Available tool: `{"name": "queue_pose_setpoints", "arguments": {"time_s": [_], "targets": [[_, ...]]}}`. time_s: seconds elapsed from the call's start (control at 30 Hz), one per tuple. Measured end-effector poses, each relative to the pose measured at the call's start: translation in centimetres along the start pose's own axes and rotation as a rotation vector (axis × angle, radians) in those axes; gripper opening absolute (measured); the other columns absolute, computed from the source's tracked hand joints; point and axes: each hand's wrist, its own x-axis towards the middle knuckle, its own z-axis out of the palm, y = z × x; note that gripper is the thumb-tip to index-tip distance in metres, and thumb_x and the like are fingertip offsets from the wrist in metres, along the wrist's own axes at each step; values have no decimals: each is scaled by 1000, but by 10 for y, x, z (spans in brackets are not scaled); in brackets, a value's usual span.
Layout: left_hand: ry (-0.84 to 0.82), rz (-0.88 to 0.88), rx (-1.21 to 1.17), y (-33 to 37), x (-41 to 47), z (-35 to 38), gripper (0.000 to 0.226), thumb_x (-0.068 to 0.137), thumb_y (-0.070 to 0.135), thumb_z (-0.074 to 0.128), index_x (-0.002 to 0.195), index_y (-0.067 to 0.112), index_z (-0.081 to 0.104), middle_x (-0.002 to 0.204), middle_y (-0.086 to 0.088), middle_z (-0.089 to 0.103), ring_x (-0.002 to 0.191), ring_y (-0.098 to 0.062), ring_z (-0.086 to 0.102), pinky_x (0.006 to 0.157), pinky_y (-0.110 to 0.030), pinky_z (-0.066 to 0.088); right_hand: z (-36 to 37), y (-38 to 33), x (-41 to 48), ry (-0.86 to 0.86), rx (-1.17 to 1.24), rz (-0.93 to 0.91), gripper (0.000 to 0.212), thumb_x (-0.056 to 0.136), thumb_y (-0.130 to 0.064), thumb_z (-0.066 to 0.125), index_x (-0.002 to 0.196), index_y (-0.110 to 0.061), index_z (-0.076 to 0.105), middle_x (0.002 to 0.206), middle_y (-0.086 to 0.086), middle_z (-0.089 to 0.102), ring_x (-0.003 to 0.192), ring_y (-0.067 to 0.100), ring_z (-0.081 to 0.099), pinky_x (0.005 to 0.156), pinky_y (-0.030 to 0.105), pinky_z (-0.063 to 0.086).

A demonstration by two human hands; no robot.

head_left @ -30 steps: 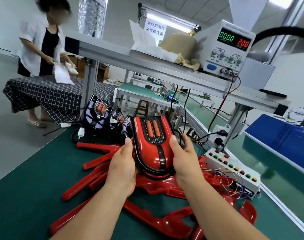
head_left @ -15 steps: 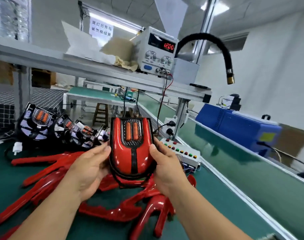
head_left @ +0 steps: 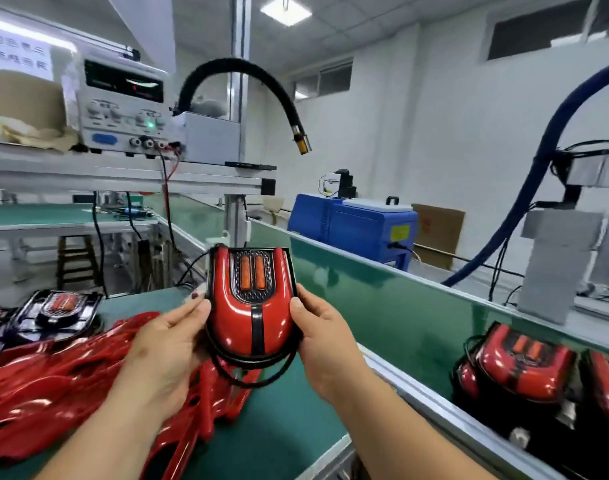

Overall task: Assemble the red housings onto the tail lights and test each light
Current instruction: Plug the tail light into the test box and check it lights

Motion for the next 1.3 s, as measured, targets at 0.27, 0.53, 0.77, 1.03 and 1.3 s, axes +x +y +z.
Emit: {"name": "queue_pose_setpoints", "arguments": {"time_s": [0.27,0.53,0.77,1.03,1.3], "targets": [[-46,-172,107,-33,59,74,19,99,11,52,94,5,69,75,-6,75,60,-16,69,53,-26,54,-61,-9,52,161,-19,79,32,102,-12,42,97,-3,72,100,14,74,88,18,63,97,37,47],[-50,-231,232,-39,149,137,19,98,7,54,94,-3,70,74,-10,75,69,-21,67,60,-30,54,-102,-20,158,274,-59,128,29,97,-6,42,83,-4,67,76,16,63,71,21,52,71,33,41],[-32,-366,155,-57,192,142,18,99,-1,47,98,-3,64,89,-18,70,72,-26,64,53,-31,59,-113,-14,202,274,-203,131,29,98,-6,41,81,-14,65,80,7,68,69,18,55,63,25,44],[34,-466,-298,-103,192,134,37,99,-10,23,92,-3,58,62,-22,69,51,-32,69,36,-35,53,-82,-18,233,69,-715,-77,43,95,-19,49,138,-18,54,130,2,63,101,22,66,90,32,53],[38,-359,39,-72,223,162,31,101,-2,42,131,-6,51,92,-18,64,74,-21,57,89,-35,47,-116,-17,264,274,-241,175,20,92,-4,49,79,-13,62,75,4,59,55,10,53,50,20,44]]}}
